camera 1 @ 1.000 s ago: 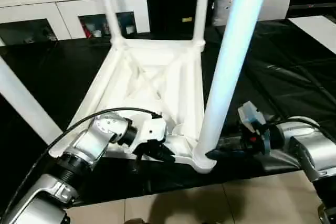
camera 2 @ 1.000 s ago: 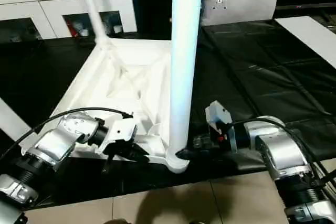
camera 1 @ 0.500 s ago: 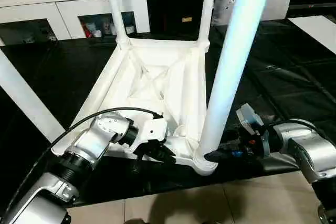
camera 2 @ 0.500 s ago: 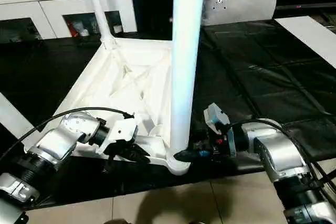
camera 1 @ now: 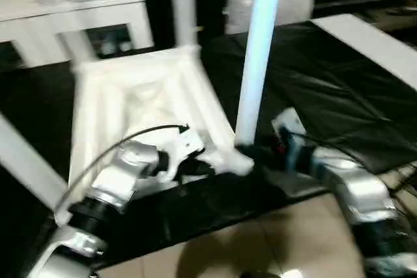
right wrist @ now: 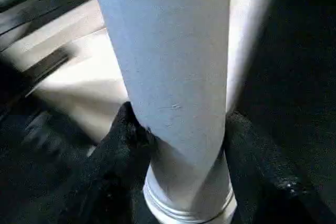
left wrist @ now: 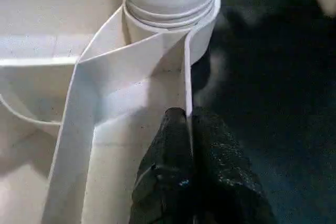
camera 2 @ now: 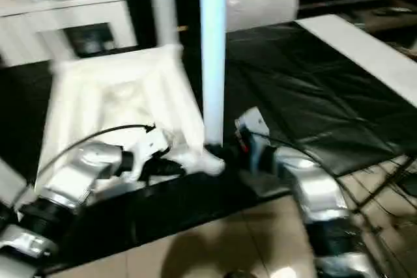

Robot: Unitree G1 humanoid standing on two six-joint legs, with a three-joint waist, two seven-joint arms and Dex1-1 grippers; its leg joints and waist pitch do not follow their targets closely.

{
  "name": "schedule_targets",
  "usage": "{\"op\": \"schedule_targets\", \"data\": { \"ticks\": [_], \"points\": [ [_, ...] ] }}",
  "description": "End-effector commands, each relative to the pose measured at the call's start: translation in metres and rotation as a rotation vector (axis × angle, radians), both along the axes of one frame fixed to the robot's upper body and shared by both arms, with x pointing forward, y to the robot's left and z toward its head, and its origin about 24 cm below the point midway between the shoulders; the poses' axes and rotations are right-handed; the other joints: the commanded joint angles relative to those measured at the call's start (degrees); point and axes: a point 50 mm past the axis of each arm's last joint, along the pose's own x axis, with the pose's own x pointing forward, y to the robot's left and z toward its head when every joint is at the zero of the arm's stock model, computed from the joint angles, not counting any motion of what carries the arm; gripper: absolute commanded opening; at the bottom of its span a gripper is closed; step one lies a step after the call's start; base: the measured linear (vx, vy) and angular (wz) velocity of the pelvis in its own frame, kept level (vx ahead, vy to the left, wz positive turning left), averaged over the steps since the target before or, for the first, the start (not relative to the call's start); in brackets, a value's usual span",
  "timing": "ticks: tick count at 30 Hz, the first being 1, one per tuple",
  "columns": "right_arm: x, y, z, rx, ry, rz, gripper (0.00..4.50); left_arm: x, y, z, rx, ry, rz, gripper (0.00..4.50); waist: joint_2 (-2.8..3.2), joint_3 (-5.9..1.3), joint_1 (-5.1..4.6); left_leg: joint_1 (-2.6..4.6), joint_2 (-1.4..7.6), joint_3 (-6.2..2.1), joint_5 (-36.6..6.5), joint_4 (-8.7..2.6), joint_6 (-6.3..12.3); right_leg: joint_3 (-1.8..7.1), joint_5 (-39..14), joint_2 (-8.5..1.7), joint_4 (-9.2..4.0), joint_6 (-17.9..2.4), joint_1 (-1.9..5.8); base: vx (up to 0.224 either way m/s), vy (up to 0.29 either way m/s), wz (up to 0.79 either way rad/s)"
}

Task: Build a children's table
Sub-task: Rotate leg to tighten

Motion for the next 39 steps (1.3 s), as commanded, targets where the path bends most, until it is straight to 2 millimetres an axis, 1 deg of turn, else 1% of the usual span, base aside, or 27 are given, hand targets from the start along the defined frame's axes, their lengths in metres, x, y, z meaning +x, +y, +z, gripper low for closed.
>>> {"op": "schedule_targets", "data": {
  "ticks": [1,2,3,4,6,7,8,9,10,11,12,13,14,15,17,18,19,22,24,26,28,29,31,33,35,38,39],
  "points": [
    [0.007,0.013,-0.005,-0.008,0.000,-0.052,1.92,-0.007,-0.042,0.020,-0.121,-0.058,-0.112,0.00,-0.27,-3.34,-0.26,-0.83,3.36,-2.56,-16.61,-4.56,1.29,3.14,-27.92,-4.48,-5.48,2.60,3.47,0.000,0.000,0.00],
    [0.007,0.015,-0.004,0.032,0.007,-0.065,1.92,-0.008,-0.046,0.021,-0.125,-0.066,-0.106,0.00,-0.22,-3.31,-0.30,-0.65,3.37,-2.43,-16.23,-4.52,1.61,3.39,-27.34,-4.55,-5.68,2.26,3.16,0.000,0.000,0.00],
    [0.007,0.015,-0.004,0.039,0.008,-0.069,2.47,-0.008,-0.046,0.021,-0.126,-0.067,-0.106,0.00,-0.55,-3.60,-0.33,-0.71,3.25,-2.37,-14.09,-4.40,2.21,3.96,-24.88,-4.87,-5.24,0.61,3.12,0.000,0.000,0.00],
    [0.007,0.014,-0.003,0.053,0.009,-0.085,2.61,-0.008,-0.047,0.021,-0.127,-0.068,-0.105,0.00,-0.54,-3.92,-0.32,-1.58,3.36,-2.52,-10.05,-4.33,3.21,4.42,-20.03,-4.95,-4.16,-1.26,3.61,0.000,0.000,0.00],
    [0.007,0.012,-0.002,0.065,0.007,-0.095,2.61,-0.008,-0.047,0.021,-0.126,-0.068,-0.108,0.00,-0.64,-4.13,-0.16,-1.76,3.58,-2.58,-6.44,-4.16,4.64,4.80,-15.82,-5.01,-3.42,-2.77,3.58,0.025,-0.002,0.01],
    [0.005,0.006,0.002,0.082,-0.011,-0.073,2.77,-0.009,-0.045,0.021,-0.102,-0.079,-0.130,0.00,-0.50,-4.75,0.46,-1.77,3.83,-2.53,0.36,-3.71,6.78,5.23,-7.61,-5.04,-1.94,-5.35,3.79,0.054,-0.009,0.03],
    [0.004,0.004,0.004,0.086,-0.021,-0.063,2.93,-0.009,-0.043,0.020,-0.090,-0.082,-0.136,0.00,-0.51,-4.86,0.92,-1.72,3.78,-2.43,2.72,-3.47,7.81,5.35,-4.59,-4.98,-1.45,-6.21,3.64,0.054,-0.009,0.03],
    [0.003,0.001,0.005,0.089,-0.030,-0.046,3.03,-0.009,-0.041,0.020,-0.079,-0.083,-0.143,0.00,-0.54,-4.77,1.64,-1.82,3.58,-2.21,5.77,-3.13,9.77,5.52,-0.52,-4.86,-0.75,-7.35,3.49,0.000,0.000,0.00],
    [0.001,-0.002,0.006,0.088,-0.042,-0.019,3.06,-0.008,-0.038,0.019,-0.067,-0.084,-0.147,0.00,-0.65,-4.73,2.02,-1.95,3.57,-2.15,6.63,-3.05,10.49,5.61,0.44,-4.92,-0.57,-7.62,3.55,0.000,0.000,0.00],
    [-0.001,-0.006,0.007,0.087,-0.045,0.016,3.12,-0.009,-0.035,0.018,-0.059,-0.087,-0.163,0.00,-0.66,-4.90,2.84,-1.83,3.48,-1.89,7.41,-2.79,11.50,5.78,1.49,-5.02,-0.23,-8.04,3.42,0.000,0.000,0.00],
    [-0.005,-0.010,0.007,0.088,-0.048,0.058,3.24,-0.009,-0.032,0.018,-0.052,-0.086,-0.183,0.00,-0.84,-4.83,3.52,-2.04,3.31,-1.76,7.32,-2.65,12.21,5.81,0.93,-4.83,-0.09,-7.85,3.41,0.000,0.000,0.00],
    [-0.013,-0.019,0.011,0.085,-0.058,0.152,3.38,-0.010,-0.026,0.016,-0.043,-0.080,-0.219,0.00,-0.66,-4.63,4.43,-1.64,3.47,-1.45,5.54,-2.78,12.02,5.85,-1.72,-4.78,-0.51,-7.56,3.04,0.000,0.000,0.00],
    [-0.015,-0.022,0.012,0.083,-0.060,0.178,3.46,-0.010,-0.025,0.016,-0.040,-0.077,-0.228,0.00,-0.64,-4.49,4.81,-1.84,3.34,-1.45,4.37,-2.83,11.94,5.72,-3.41,-4.66,-0.74,-6.88,3.25,0.000,0.000,0.00],
    [-0.019,-0.026,0.014,0.082,-0.065,0.220,3.51,-0.011,-0.022,0.015,-0.034,-0.068,-0.240,0.00,-0.64,-4.36,5.62,-1.39,3.65,-1.29,1.93,-3.04,11.01,5.83,-7.36,-4.70,-1.23,-5.88,3.01,0.000,0.000,0.00],
    [-0.022,-0.033,0.017,0.078,-0.066,0.260,3.62,-0.011,-0.019,0.014,-0.022,-0.060,-0.266,0.00,-0.82,-3.94,5.98,-1.49,3.81,-1.34,-0.70,-3.44,9.16,5.71,-12.71,-4.59,-1.85,-4.41,3.04,0.000,0.000,0.00],
    [-0.026,-0.040,0.019,0.055,-0.066,0.307,3.73,-0.012,-0.015,0.013,-0.003,-0.057,-0.312,0.00,-0.83,-3.78,6.15,-1.28,3.62,-1.36,-3.41,-3.66,7.95,5.54,-16.45,-4.42,-2.45,-3.21,2.98,0.000,0.000,0.00],
    [-0.029,-0.047,0.020,0.025,-0.060,0.350,3.86,-0.013,-0.011,0.013,0.012,-0.054,-0.361,0.00,-1.11,-3.52,6.18,-0.92,3.61,-1.19,-6.22,-3.90,6.70,5.64,-20.51,-4.40,-3.06,-2.03,2.81,0.000,0.000,0.00],
    [-0.033,-0.053,0.020,-0.021,-0.053,0.409,4.08,-0.015,-0.008,0.013,0.023,-0.048,-0.424,0.00,-1.07,-3.13,6.48,0.07,3.22,-0.87,-10.30,-4.07,4.18,5.54,-27.33,-4.39,-4.38,-0.52,2.25,0.000,0.000,0.00],
    [-0.038,-0.059,0.022,-0.065,-0.045,0.483,4.08,-0.019,-0.003,0.014,0.041,-0.033,-0.525,0.00,-1.26,-3.16,6.57,0.13,3.47,-1.00,-10.82,-4.27,4.28,5.78,-26.72,-4.37,-4.20,-0.52,2.27,0.000,0.000,0.00],
    [-0.043,-0.064,0.025,-0.054,-0.022,0.561,4.08,-0.022,0.001,0.013,0.070,-0.008,-0.605,0.00,-1.09,-3.29,6.68,0.01,3.49,-1.15,-11.03,-4.35,4.58,5.71,-25.95,-4.35,-3.99,-0.90,2.49,0.000,0.000,0.00],
    [-0.047,-0.065,0.027,-0.031,0.002,0.623,4.08,-0.025,0.004,0.012,0.100,0.013,-0.672,0.00,-1.33,-3.45,6.97,-0.31,3.67,-1.18,-9.66,-4.35,5.38,5.91,-23.64,-4.42,-3.53,-1.52,2.71,0.000,0.000,0.00],
    [-0.047,-0.065,0.027,-0.031,0.002,0.623,3.82,-0.025,0.004,0.012,0.100,0.013,-0.672,0.00,-1.26,-3.47,7.09,-0.35,3.66,-1.18,-9.30,-4.32,5.47,5.88,-23.37,-4.45,-3.44,-1.75,2.71,0.000,0.000,0.00],
    [-0.050,-0.064,0.025,-0.029,0.035,0.672,3.82,-0.025,0.003,0.012,0.116,0.007,-0.702,0.00,-1.19,-3.50,7.28,-0.38,3.65,-1.13,-8.34,-4.26,5.49,5.80,-23.12,-4.39,-3.47,-2.12,2.66,0.000,0.000,0.00],
    [-0.051,-0.064,0.024,-0.030,0.053,0.695,3.48,-0.025,0.002,0.013,0.120,0.006,-0.714,0.00,-1.39,-3.57,7.73,-0.39,3.82,-1.08,-7.14,-4.24,5.26,5.89,-22.61,-4.50,-3.33,-2.44,2.71,0.000,0.000,0.00],
    [-0.052,-0.061,0.023,-0.020,0.050,0.713,3.38,-0.026,0.000,0.014,0.110,0.017,-0.738,0.00,-1.33,-3.62,8.04,-0.39,3.83,-1.04,-6.67,-4.23,5.13,5.92,-22.16,-4.57,-3.25,-2.78,2.70,0.000,0.000,0.00],
    [-0.052,-0.057,0.023,0.002,0.053,0.743,3.05,-0.027,-0.001,0.015,0.102,0.022,-0.761,0.00,-1.22,-3.52,8.08,-0.45,3.73,-1.05,-7.26,-4.25,4.96,5.82,-23.18,-4.56,-3.38,-2.48,2.74,0.000,0.000,0.00],
    [-0.052,-0.056,0.023,0.009,0.057,0.753,2.98,-0.027,-0.002,0.016,0.101,0.021,-0.765,0.00,-1.36,-3.53,7.99,-0.49,3.68,-1.03,-7.47,-4.25,4.79,5.80,-23.61,-4.55,-3.48,-2.21,2.77,0.000,0.000,0.00]
  ]
}}
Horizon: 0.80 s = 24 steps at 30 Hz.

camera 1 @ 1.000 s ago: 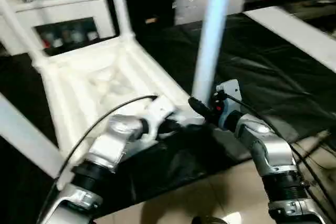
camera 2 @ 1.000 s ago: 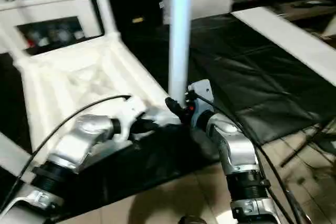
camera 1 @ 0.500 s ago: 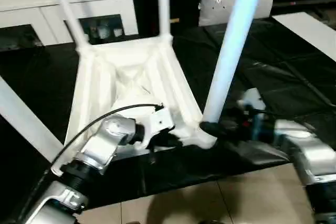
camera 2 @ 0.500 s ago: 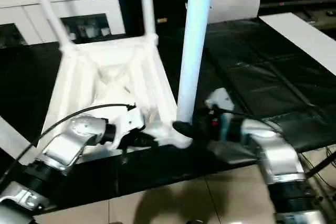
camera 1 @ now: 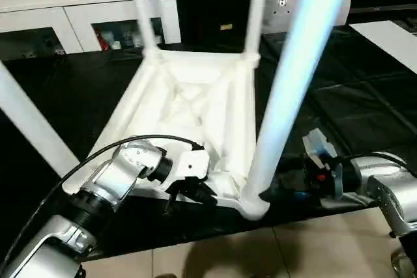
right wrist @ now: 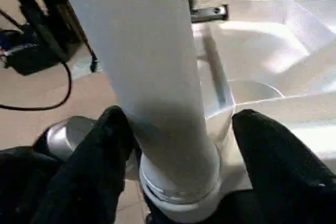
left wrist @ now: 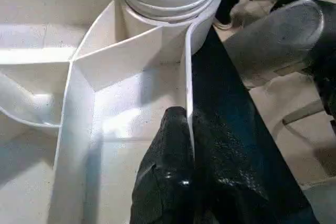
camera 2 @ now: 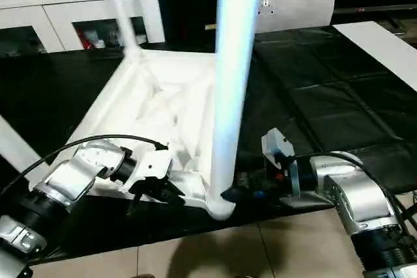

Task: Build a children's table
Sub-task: Rotate leg to tighten

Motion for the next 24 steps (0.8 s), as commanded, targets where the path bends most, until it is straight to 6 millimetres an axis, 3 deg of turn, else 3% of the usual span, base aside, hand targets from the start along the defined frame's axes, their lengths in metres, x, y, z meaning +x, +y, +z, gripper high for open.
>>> {"op": "schedule_targets", "data": {
  "ticks": [1,10,14,16,19,22,24],
  "points": [
    [0.003,0.007,0.005,0.019,-0.010,0.038,2.92,-0.004,-0.012,0.005,-0.010,0.006,-0.109,0.00,-1.24,-3.51,-0.32,-0.19,3.88,-1.44,-7.41,-4.68,4.36,4.53,-24.17,-4.33,-5.26,-2.08,3.34,0.000,0.000,0.00],
    [0.009,0.021,-0.007,0.026,0.056,0.058,2.23,-0.004,-0.011,0.004,-0.011,0.011,-0.113,0.00,-1.00,-3.50,-0.33,-0.19,3.92,-1.48,-7.66,-4.71,3.90,4.51,-23.96,-4.36,-5.24,-2.25,3.25,0.000,0.000,0.00],
    [0.019,0.025,-0.022,0.023,0.078,0.016,2.10,-0.004,-0.011,0.004,-0.035,0.022,-0.087,0.00,-0.87,-2.88,-1.28,0.26,3.42,-1.48,-12.58,-4.70,2.43,3.82,-31.26,-4.29,-6.49,-0.12,3.03,0.000,0.000,0.00],
    [0.024,0.027,-0.027,0.021,0.079,-0.024,2.09,-0.005,-0.012,0.005,-0.051,0.029,-0.067,0.00,-1.01,-2.78,-2.46,0.26,3.37,-1.86,-15.06,-4.73,1.55,3.38,-33.54,-4.27,-6.76,1.02,3.20,0.000,0.000,0.00],
    [0.042,0.034,-0.038,0.002,0.055,-0.198,2.09,-0.005,-0.015,0.004,-0.082,0.041,0.020,0.00,-0.89,-2.76,-3.59,0.26,3.37,-2.09,-16.39,-4.71,1.20,3.27,-33.75,-4.31,-6.78,0.93,3.10,0.000,0.000,0.00],
    [0.054,0.040,-0.046,-0.027,0.013,-0.369,2.05,0.000,-0.024,0.005,-0.141,0.026,0.171,0.00,-0.84,-2.45,-6.12,-0.17,3.08,-2.54,-18.61,-4.42,0.05,2.39,-36.70,-4.30,-7.08,1.95,3.29,0.000,0.000,0.00],
    [0.051,0.038,-0.048,-0.044,-0.012,-0.456,2.03,0.004,-0.032,0.007,-0.185,0.020,0.266,0.00,-0.75,-2.36,-7.32,0.44,2.90,-2.51,-19.42,-4.18,-0.46,1.99,-37.80,-4.12,-7.80,3.02,2.95,0.000,0.000,0.00]
  ]
}}
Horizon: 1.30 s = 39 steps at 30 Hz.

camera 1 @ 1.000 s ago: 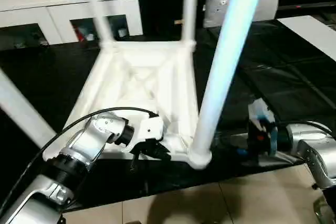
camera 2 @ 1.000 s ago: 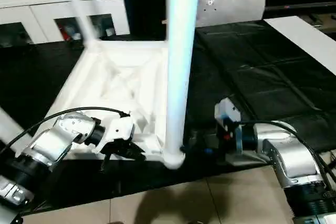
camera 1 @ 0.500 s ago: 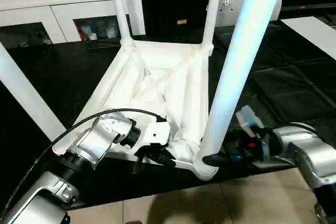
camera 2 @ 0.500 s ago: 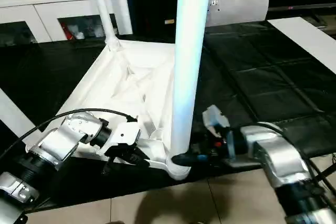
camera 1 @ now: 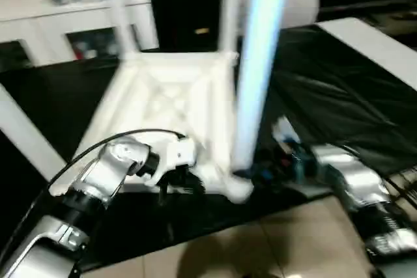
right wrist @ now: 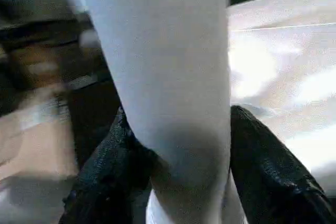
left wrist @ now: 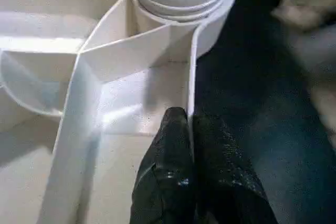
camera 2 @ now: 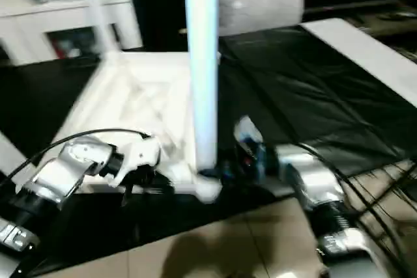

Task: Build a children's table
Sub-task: Rotate leg to tighten

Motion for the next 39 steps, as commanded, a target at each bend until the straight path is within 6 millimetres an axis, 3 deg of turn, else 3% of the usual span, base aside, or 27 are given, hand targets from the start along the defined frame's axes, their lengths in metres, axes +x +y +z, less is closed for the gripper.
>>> {"op": "schedule_targets", "data": {
  "ticks": [1,2,3,5,7,8,9,11,12,13,14,16,18,20,22,25,28,31,33,35,37,38,39],
  "points": [
    [0.001,-0.006,-0.023,-0.126,0.070,-0.251,1.99,-0.010,-0.048,0.015,-0.176,-0.021,-0.083,0.00,-0.61,-2.32,-0.77,-0.19,2.99,-2.27,-19.51,-4.45,-0.41,2.38,-37.24,-4.20,-7.38,3.20,2.53,0.000,0.000,0.00],
    [0.001,-0.004,-0.021,-0.143,0.059,-0.296,1.99,-0.009,-0.051,0.015,-0.181,-0.032,-0.047,0.00,-0.53,-2.42,-0.99,-0.30,3.02,-2.40,-19.69,-4.56,-0.16,2.25,-36.90,-4.33,-7.51,3.24,2.69,0.000,0.000,0.00],
    [0.002,0.000,-0.019,-0.165,0.046,-0.340,1.99,-0.006,-0.055,0.016,-0.188,-0.046,-0.001,0.00,-0.65,-2.74,-1.86,-1.08,3.25,-2.75,-18.52,-4.87,-0.19,2.44,-34.20,-4.38,-6.96,3.01,3.34,0.000,0.000,0.00],
    [0.006,0.008,-0.016,-0.167,0.035,-0.403,1.99,-0.003,-0.061,0.017,-0.197,-0.062,0.063,0.00,-0.67,-2.92,-2.98,-1.59,3.25,-2.87,-16.98,-4.98,0.40,2.79,-31.07,-4.54,-6.53,1.93,3.33,0.000,0.000,0.00],
    [0.014,0.019,-0.008,-0.107,0.016,-0.483,1.99,0.000,-0.071,0.018,-0.209,-0.077,0.122,0.00,-0.83,-3.14,-3.73,-1.81,2.63,-2.52,-14.97,-4.57,1.48,2.88,-31.15,-4.78,-6.62,1.26,3.16,0.000,0.000,0.00],
    [0.016,0.021,-0.006,-0.085,0.007,-0.487,2.51,0.000,-0.073,0.019,-0.218,-0.075,0.129,0.00,-0.85,-3.11,-3.72,-1.95,2.57,-2.45,-14.44,-4.54,1.86,2.85,-31.31,-4.79,-6.65,1.40,3.21,0.000,0.000,0.00],
    [0.016,0.023,-0.004,-0.072,-0.002,-0.494,2.63,0.001,-0.074,0.019,-0.214,-0.083,0.139,0.00,-0.64,-3.21,-3.59,-1.74,2.49,-2.26,-13.27,-4.38,2.49,2.91,-30.70,-4.71,-6.79,1.35,2.98,0.000,0.000,0.00],
    [0.015,0.023,0.001,-0.057,-0.008,-0.493,2.63,0.003,-0.074,0.017,-0.184,-0.106,0.146,0.00,-0.55,-3.69,-3.24,-2.20,3.11,-2.61,-9.47,-4.53,3.80,3.42,-24.84,-4.68,-5.81,-0.22,3.27,0.000,0.000,0.00],
    [0.014,0.023,0.002,-0.054,-0.009,-0.490,2.66,0.003,-0.074,0.017,-0.179,-0.109,0.145,0.00,-0.47,-4.05,-2.78,-2.49,3.67,-2.86,-5.65,-4.43,5.13,3.77,-18.26,-4.74,-4.74,-2.13,3.45,0.000,0.000,0.00],
    [0.013,0.022,0.004,-0.048,-0.010,-0.486,2.81,0.003,-0.073,0.017,-0.172,-0.112,0.143,0.00,-0.26,-4.38,-2.14,-2.32,4.15,-2.93,-1.53,-4.27,6.68,4.18,-11.04,-4.75,-3.56,-4.39,3.37,0.000,0.000,0.00],
    [0.009,0.019,0.009,-0.029,-0.022,-0.458,2.95,0.003,-0.070,0.017,-0.167,-0.123,0.132,0.00,-0.12,-4.35,-1.96,-2.46,4.17,-2.90,0.13,-4.12,7.57,4.28,-8.08,-4.75,-3.06,-5.17,3.42,0.000,0.000,0.00],
    [0.005,0.016,0.014,-0.021,-0.032,-0.435,3.10,0.004,-0.067,0.018,-0.163,-0.133,0.123,0.00,-0.36,-4.58,-0.68,-2.48,4.03,-2.62,4.06,-3.74,10.37,4.58,-1.96,-4.85,-2.20,-6.49,3.70,0.000,0.000,0.00],
    [0.001,0.012,0.015,-0.028,-0.039,-0.407,3.26,0.004,-0.065,0.018,-0.161,-0.136,0.123,0.00,-0.30,-4.81,0.17,-2.45,4.02,-2.51,7.13,-3.47,11.57,4.71,1.02,-4.88,-1.61,-7.49,3.53,0.000,0.000,0.00],
    [-0.007,0.001,0.016,-0.039,-0.055,-0.332,3.46,0.005,-0.060,0.019,-0.163,-0.138,0.107,0.00,-0.67,-4.36,1.29,-2.46,3.76,-1.98,4.47,-3.45,11.95,4.77,-2.16,-4.78,-2.23,-6.71,3.35,0.000,0.000,0.00],
    [-0.013,-0.010,0.019,-0.047,-0.056,-0.271,3.58,0.003,-0.056,0.018,-0.158,-0.133,0.071,0.00,-0.63,-4.02,2.81,-2.03,3.75,-1.57,-0.44,-3.84,9.91,4.74,-11.36,-4.66,-3.33,-4.86,3.09,0.000,0.000,0.00],
    [-0.019,-0.024,0.022,-0.067,-0.048,-0.205,3.91,0.000,-0.050,0.016,-0.138,-0.120,0.011,0.00,-0.61,-3.74,3.70,-1.75,3.96,-1.63,-4.04,-4.28,7.52,4.75,-17.08,-4.38,-3.92,-3.06,2.88,0.000,0.000,0.00],
    [-0.028,-0.040,0.028,-0.126,-0.048,-0.095,4.15,-0.005,-0.039,0.013,-0.092,-0.103,-0.105,0.00,-0.80,-3.45,4.28,-1.34,3.94,-1.41,-6.73,-4.56,6.35,4.96,-20.27,-4.32,-4.43,-2.12,2.61,0.000,0.000,0.00],
    [-0.034,-0.045,0.030,-0.154,-0.043,-0.023,4.26,-0.008,-0.033,0.013,-0.070,-0.088,-0.177,0.00,-0.81,-3.55,4.58,-1.25,3.93,-1.38,-6.57,-4.57,6.13,5.17,-19.67,-4.32,-4.24,-2.39,2.54,0.000,0.000,0.00],
    [-0.038,-0.047,0.032,-0.165,-0.030,0.041,4.26,-0.011,-0.028,0.014,-0.065,-0.076,-0.236,0.00,-1.26,-3.65,4.91,-1.29,3.89,-1.24,-5.82,-4.50,6.43,5.26,-19.10,-4.35,-4.13,-2.84,2.56,0.000,0.000,0.00],
    [-0.040,-0.048,0.032,-0.177,-0.029,0.084,4.26,-0.011,-0.025,0.014,-0.052,-0.066,-0.271,0.00,-1.00,-3.70,5.50,-1.13,3.88,-1.15,-4.91,-4.42,6.72,5.26,-18.75,-4.32,-4.03,-3.14,2.42,0.000,0.000,0.00],
    [-0.041,-0.048,0.032,-0.182,-0.028,0.109,4.26,-0.012,-0.024,0.014,-0.041,-0.059,-0.287,0.00,-1.02,-3.79,5.94,-1.07,4.08,-1.17,-3.68,-4.41,6.88,5.31,-17.44,-4.29,-3.72,-3.72,2.34,0.000,0.000,0.00],
    [-0.041,-0.048,0.032,-0.185,-0.027,0.125,4.26,-0.012,-0.023,0.014,-0.035,-0.055,-0.296,0.00,-1.35,-3.85,6.08,-1.12,4.22,-1.13,-3.02,-4.39,6.98,5.41,-16.39,-4.33,-3.53,-4.10,2.37,0.000,0.000,0.00],
    [-0.042,-0.048,0.031,-0.184,-0.014,0.154,4.26,-0.013,-0.022,0.014,-0.029,-0.038,-0.330,0.00,-1.18,-3.84,6.43,-1.10,4.24,-1.16,-2.77,-4.41,7.04,5.41,-16.28,-4.39,-3.46,-4.35,2.41,0.000,0.000,0.00]
  ]
}}
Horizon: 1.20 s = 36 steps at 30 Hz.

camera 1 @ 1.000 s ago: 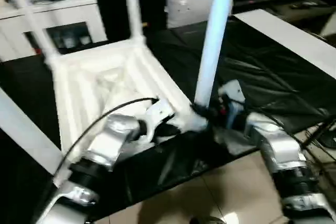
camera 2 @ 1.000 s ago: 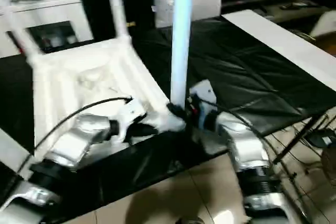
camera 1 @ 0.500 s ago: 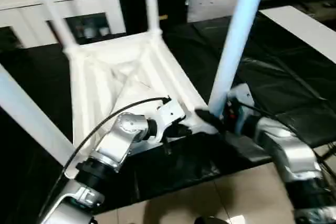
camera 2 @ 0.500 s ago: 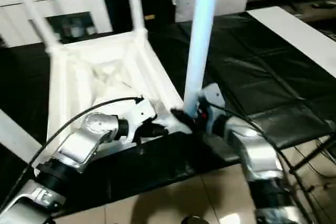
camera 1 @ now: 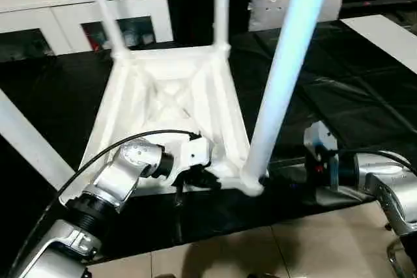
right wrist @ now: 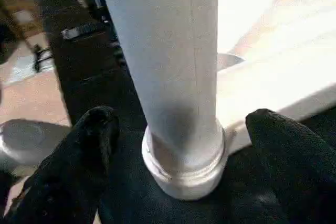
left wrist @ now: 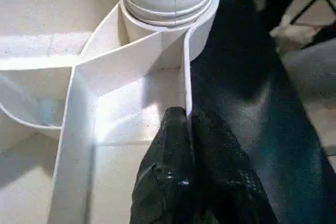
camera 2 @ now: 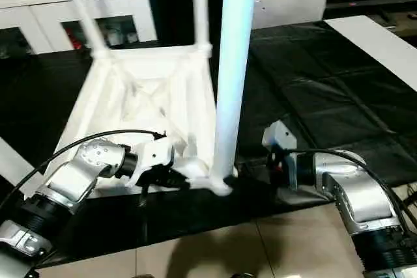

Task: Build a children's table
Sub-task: Rotate leg to tighten

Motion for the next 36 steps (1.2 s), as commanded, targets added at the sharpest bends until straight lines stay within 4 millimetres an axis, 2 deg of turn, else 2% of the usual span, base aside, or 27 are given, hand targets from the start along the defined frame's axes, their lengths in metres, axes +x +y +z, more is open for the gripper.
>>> {"op": "schedule_targets", "data": {
  "ticks": [1,2,4,5,9,13,14,16,19,23,26,28,30,33,34,35,36],
  "points": [
    [0.000,0.002,0.006,0.004,-0.011,0.059,3.92,-0.004,-0.008,0.007,0.000,0.004,-0.129,0.00,-1.30,-3.91,-0.04,0.09,4.27,-1.45,-2.62,-4.39,6.71,5.09,-16.02,-4.31,-3.94,-4.48,3.75,0.000,0.000,0.00],
    [0.000,0.004,0.006,0.015,0.004,0.079,3.92,-0.006,-0.009,0.008,0.008,0.022,-0.173,0.00,-1.68,-3.91,0.01,0.12,4.36,-1.41,-2.41,-4.39,6.70,5.16,-15.85,-4.35,-3.90,-4.53,3.72,0.000,0.000,0.00],
    [0.001,0.005,0.006,0.018,0.016,0.092,3.89,-0.008,-0.010,0.008,0.010,0.033,-0.205,0.00,-1.63,-3.88,0.28,0.05,4.25,-1.31,-2.35,-4.39,6.57,5.16,-16.41,-4.41,-3.85,-4.70,3.75,0.000,0.000,0.00],
    [0.001,0.006,0.005,0.019,0.031,0.110,3.64,-0.009,-0.011,0.008,0.010,0.037,-0.218,0.00,-1.56,-3.89,0.37,0.15,4.31,-1.33,-2.33,-4.41,6.46,5.17,-16.50,-4.45,-3.87,-4.78,3.72,0.000,0.000,0.00],
    [0.000,0.007,0.004,0.028,0.054,0.146,3.37,-0.009,-0.012,0.009,0.011,0.044,-0.241,0.00,-1.53,-3.93,0.73,0.23,4.42,-1.25,-2.38,-4.39,6.22,5.22,-16.44,-4.39,-3.86,-4.84,3.69,0.000,0.000,0.00],
    [0.001,0.012,0.002,0.051,0.067,0.178,3.03,-0.007,-0.014,0.009,0.009,0.042,-0.248,0.00,-1.64,-3.95,1.16,0.16,4.13,-1.08,-2.72,-4.36,5.86,5.12,-17.69,-4.38,-4.12,-4.28,3.80,0.000,0.000,0.00],
    [0.001,0.013,0.002,0.054,0.071,0.184,3.03,-0.007,-0.014,0.009,0.010,0.041,-0.248,0.00,-1.64,-3.98,1.23,0.17,4.14,-1.10,-2.63,-4.34,5.74,5.13,-17.69,-4.41,-4.10,-4.18,3.83,0.000,0.000,0.00],
    [0.000,0.015,0.001,0.064,0.087,0.198,2.72,-0.007,-0.013,0.010,0.010,0.042,-0.249,0.00,-1.63,-4.01,1.29,0.26,4.22,-1.11,-2.54,-4.37,5.56,5.11,-17.71,-4.33,-4.11,-4.02,3.73,0.000,0.000,0.00],
    [-0.001,0.015,0.000,0.069,0.096,0.203,2.60,-0.007,-0.013,0.009,0.011,0.044,-0.247,0.00,-1.59,-4.13,1.59,0.28,4.41,-1.17,-1.57,-4.33,5.69,5.18,-16.44,-4.34,-3.85,-4.24,3.70,0.000,0.000,0.00],
    [-0.001,0.015,-0.001,0.085,0.113,0.208,2.25,-0.007,-0.012,0.009,0.009,0.050,-0.241,0.00,-1.70,-4.12,1.66,0.17,4.35,-1.13,-1.22,-4.31,5.78,5.20,-15.90,-4.41,-3.73,-4.53,3.78,0.000,0.000,0.00],
    [-0.003,0.016,-0.001,0.112,0.130,0.211,2.09,-0.007,-0.013,0.008,-0.016,0.062,-0.224,0.00,-1.72,-4.04,1.67,0.23,4.25,-1.04,-2.03,-4.35,5.49,5.14,-17.72,-4.40,-4.03,-4.02,3.80,0.000,0.000,0.00],
    [-0.004,0.018,-0.003,0.132,0.131,0.172,2.08,-0.008,-0.014,0.008,-0.062,0.078,-0.187,0.00,-1.45,-4.09,1.62,0.24,4.38,-1.15,-1.88,-4.35,5.27,5.14,-17.08,-4.37,-3.95,-4.06,3.80,0.000,0.000,0.00],
    [-0.002,0.019,-0.004,0.131,0.126,0.131,2.07,-0.009,-0.014,0.008,-0.074,0.081,-0.167,0.00,-1.55,-4.04,1.50,0.18,4.39,-1.15,-2.12,-4.41,5.19,5.10,-17.10,-4.39,-3.99,-4.05,3.81,0.000,0.000,0.00],
    [0.009,0.023,-0.011,0.066,0.067,-0.038,2.06,-0.008,-0.015,0.006,-0.086,0.079,-0.080,0.00,-1.41,-3.78,1.01,0.28,4.06,-1.07,-3.77,-4.55,3.93,4.89,-19.84,-4.23,-4.53,-3.38,3.73,0.000,0.000,0.00],
    [0.016,0.028,-0.014,0.037,0.035,-0.125,2.06,-0.007,-0.015,0.005,-0.088,0.080,-0.029,0.00,-1.33,-3.65,0.26,0.23,3.73,-1.11,-5.38,-4.61,2.65,4.62,-22.87,-4.16,-5.00,-2.10,3.84,0.000,0.000,0.00],
    [0.016,0.028,-0.014,0.037,0.035,-0.125,2.05,-0.007,-0.015,0.005,-0.088,0.080,-0.029,0.00,-1.38,-3.58,-0.08,0.29,3.66,-1.16,-5.78,-4.67,2.37,4.53,-23.54,-4.13,-5.16,-1.82,3.78,0.000,0.000,0.00],
    [0.021,0.033,-0.016,0.029,0.020,-0.199,2.04,-0.004,-0.018,0.006,-0.104,0.068,0.037,0.00,-1.08,-3.44,-0.92,0.07,3.47,-1.25,-6.89,-4.66,1.91,4.29,-25.13,-4.11,-5.37,-1.24,3.92,0.000,0.000,0.00]
  ]
}}
